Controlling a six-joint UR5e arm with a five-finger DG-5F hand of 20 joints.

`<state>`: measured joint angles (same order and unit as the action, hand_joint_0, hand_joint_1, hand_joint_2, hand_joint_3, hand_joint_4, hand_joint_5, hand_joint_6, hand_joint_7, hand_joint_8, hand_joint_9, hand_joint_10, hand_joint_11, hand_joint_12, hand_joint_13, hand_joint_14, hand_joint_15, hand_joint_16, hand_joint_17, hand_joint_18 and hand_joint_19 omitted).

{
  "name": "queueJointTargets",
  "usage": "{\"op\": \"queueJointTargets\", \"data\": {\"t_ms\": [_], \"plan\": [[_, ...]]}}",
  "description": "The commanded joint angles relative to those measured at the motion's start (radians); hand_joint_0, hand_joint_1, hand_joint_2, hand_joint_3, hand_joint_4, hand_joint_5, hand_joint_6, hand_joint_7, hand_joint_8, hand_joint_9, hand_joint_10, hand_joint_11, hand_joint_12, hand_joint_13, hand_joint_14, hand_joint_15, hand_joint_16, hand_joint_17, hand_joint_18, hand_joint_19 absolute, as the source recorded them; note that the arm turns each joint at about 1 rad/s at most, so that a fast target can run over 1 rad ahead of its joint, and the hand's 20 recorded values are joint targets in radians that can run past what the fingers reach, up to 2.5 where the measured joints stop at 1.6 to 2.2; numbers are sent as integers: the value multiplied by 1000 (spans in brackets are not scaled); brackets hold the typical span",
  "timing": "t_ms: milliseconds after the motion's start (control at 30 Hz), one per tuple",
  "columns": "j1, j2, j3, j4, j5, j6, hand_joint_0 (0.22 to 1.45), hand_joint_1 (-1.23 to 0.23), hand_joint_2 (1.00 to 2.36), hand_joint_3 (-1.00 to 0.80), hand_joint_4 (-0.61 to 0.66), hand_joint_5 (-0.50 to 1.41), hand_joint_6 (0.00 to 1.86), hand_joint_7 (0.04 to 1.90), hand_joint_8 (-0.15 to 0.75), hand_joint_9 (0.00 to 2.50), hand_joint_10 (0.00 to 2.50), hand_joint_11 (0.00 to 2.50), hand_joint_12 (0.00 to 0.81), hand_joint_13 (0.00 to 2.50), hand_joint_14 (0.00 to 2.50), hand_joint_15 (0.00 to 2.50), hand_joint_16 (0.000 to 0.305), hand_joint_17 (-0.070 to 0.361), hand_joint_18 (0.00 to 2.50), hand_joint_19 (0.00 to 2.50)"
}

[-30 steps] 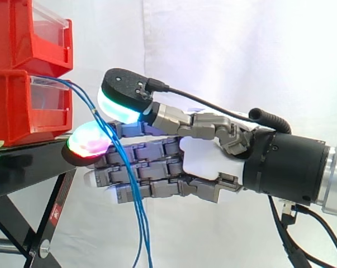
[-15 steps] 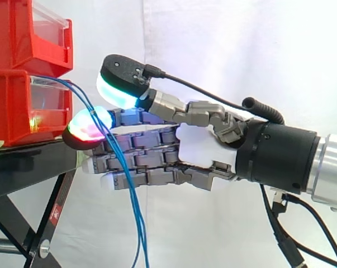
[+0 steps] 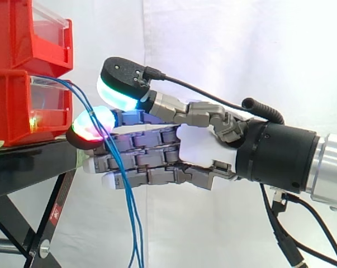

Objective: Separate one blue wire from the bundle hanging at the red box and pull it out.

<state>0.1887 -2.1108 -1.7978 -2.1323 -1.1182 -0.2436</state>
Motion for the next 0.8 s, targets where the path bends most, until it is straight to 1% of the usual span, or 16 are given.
{"op": "queueJointTargets", "data": {"t_ms": [0,367,433,567,767], "plan": [[0,0,0,0,0,0,615,-692,1006,-437,272,-171,526,1244,296,295,5,208,392,390,10,278,55,125,409,458],[0,0,0,3,1,-3,621,-715,1005,-447,270,-171,530,1237,298,303,5,206,391,394,11,281,55,124,417,469],[5,0,0,3,6,-8,618,-713,1005,-445,272,-171,530,1237,298,303,5,206,391,396,10,278,55,124,418,466],[12,0,0,0,23,-59,616,-709,1005,-441,271,-171,530,1232,298,303,5,206,392,397,10,287,55,124,419,466],[12,-2,0,5,34,-97,612,-701,1006,-439,273,-171,529,1236,298,304,5,209,393,398,10,286,55,124,421,474]]}}
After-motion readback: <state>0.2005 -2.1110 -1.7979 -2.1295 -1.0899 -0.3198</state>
